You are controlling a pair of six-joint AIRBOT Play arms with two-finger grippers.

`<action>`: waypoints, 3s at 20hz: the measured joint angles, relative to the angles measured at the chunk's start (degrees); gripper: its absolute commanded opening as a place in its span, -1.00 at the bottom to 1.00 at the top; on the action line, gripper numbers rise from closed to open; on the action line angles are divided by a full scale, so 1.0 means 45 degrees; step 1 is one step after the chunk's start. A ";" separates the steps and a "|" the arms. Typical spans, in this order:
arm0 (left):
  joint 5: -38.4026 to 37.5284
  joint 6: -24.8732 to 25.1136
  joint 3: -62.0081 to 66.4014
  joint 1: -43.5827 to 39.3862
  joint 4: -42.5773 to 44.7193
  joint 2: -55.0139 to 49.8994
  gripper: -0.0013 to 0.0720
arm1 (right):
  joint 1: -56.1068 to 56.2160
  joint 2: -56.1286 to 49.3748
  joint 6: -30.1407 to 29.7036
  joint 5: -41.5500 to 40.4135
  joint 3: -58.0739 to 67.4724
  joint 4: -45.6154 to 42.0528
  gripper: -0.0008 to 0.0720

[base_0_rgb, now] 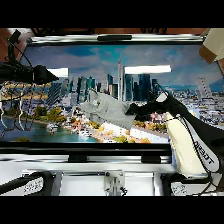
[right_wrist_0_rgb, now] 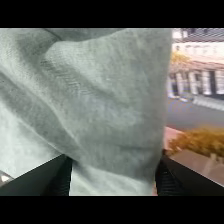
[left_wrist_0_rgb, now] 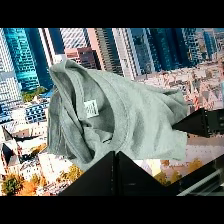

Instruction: Fold the shirts.

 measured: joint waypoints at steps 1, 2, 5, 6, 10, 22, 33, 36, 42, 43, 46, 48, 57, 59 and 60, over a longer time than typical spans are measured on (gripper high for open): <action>0.0005 0.0010 0.0000 0.0000 0.0000 0.0000 -0.87 | 0.0151 -0.0141 -0.0121 -0.0267 -0.0029 0.0291 -0.79; 0.0005 0.0019 0.0000 0.0000 0.0000 0.0000 -0.87 | 0.0233 -0.0262 -0.0189 -0.0491 -0.0049 0.0573 -0.80; 0.0005 0.0024 -0.0005 0.0000 0.0005 0.0000 -0.87 | 0.0024 -0.0209 -0.1093 -0.0714 0.0418 0.1685 -0.80; 0.0005 0.0029 0.0000 0.0000 0.0005 0.0000 -0.87 | -0.0194 -0.0015 -0.1520 -0.0495 0.0801 0.2025 -0.80; 0.0005 0.0029 -0.0005 -0.0005 0.0005 0.0000 -0.87 | -0.1661 0.1413 -0.2205 0.0840 0.2691 0.2438 -0.80; 0.0015 0.0204 -0.0005 -0.0010 0.0000 0.0000 -0.87 | -0.8364 0.6178 0.0355 0.5304 0.5299 -0.0287 -0.80; 0.0058 0.0364 -0.0005 -0.0015 -0.0437 0.0000 -0.87 | -0.9666 0.6892 0.0466 0.9602 0.4964 -0.6679 -0.80; 0.0058 0.0432 -0.0005 -0.0015 -0.0466 0.0000 -0.87 | -0.9709 0.7611 0.0690 0.9738 0.3410 -0.8252 -0.80; 0.0053 0.0612 -0.0005 -0.0015 -0.0476 0.0000 -0.87 | -0.9709 0.9670 0.2647 1.0438 -0.1846 -0.8947 -0.29; 0.0053 0.0627 0.0000 -0.0015 -0.0476 0.0000 -0.87 | -0.9700 0.9860 0.3055 1.0661 -0.2565 -0.8976 0.34; 0.0053 0.0665 -0.0005 -0.0015 -0.0481 0.0000 -0.87 | -0.9704 1.0166 0.3682 1.0953 -0.3706 -0.9301 0.40; 0.0063 0.0704 -0.0005 -0.0015 -0.0481 0.0000 -0.87 | -0.9704 1.0239 0.3866 1.1040 -0.3638 -0.9656 0.40; 0.0539 -0.0850 0.0918 -0.1423 0.5289 -0.0262 -0.85 | -0.6640 0.6669 0.3502 0.7800 0.5047 -0.9224 0.39; 0.0175 -0.1812 0.1044 -0.2293 0.7825 -0.0457 0.68 | -0.4167 0.5493 0.4090 0.6484 0.6237 -0.9432 0.40; -0.0131 -0.2137 0.1078 -0.2667 0.8621 -0.0593 1.00 | -0.2934 0.4862 0.4425 0.6057 0.6601 -0.9724 0.40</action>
